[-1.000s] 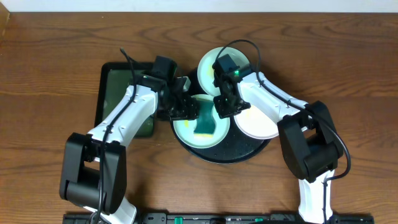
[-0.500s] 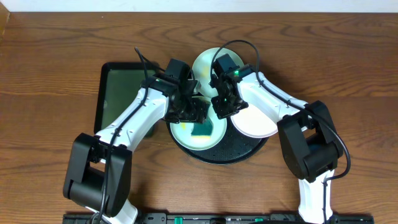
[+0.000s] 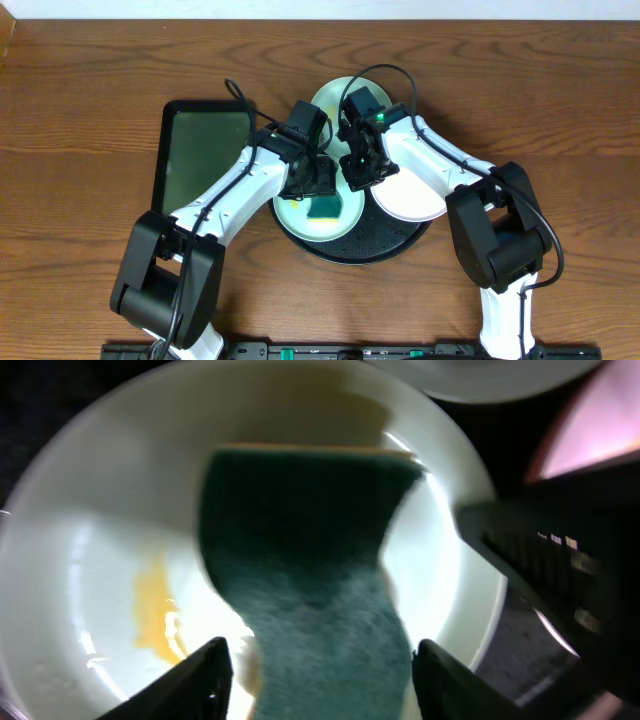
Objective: Clean dirty plates on tray and stack at the side
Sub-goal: 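Scrub the green plate with the sponge while the right gripper holds it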
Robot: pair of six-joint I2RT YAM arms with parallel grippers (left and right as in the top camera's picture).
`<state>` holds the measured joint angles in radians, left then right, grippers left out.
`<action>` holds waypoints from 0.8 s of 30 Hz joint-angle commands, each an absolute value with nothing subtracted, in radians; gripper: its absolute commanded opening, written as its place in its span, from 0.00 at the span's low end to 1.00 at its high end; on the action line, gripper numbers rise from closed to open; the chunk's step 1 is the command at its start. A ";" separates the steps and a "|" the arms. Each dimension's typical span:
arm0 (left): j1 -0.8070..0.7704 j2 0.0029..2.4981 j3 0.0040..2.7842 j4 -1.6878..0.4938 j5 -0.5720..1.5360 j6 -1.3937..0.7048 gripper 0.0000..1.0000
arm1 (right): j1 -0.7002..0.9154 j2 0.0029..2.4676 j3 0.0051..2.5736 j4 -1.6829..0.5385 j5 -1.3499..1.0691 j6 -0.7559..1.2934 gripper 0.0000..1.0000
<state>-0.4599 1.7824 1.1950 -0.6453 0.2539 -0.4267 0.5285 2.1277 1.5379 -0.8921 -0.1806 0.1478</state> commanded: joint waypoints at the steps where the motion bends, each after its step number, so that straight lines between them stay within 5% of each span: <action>1: -0.455 1.796 1.171 -0.636 0.186 -0.450 0.58 | 0.524 2.145 1.544 -0.893 -0.222 0.126 0.01; 24: -0.508 1.796 1.100 -0.529 0.204 -0.471 0.59 | 0.522 2.145 1.544 -0.900 -0.222 0.126 0.01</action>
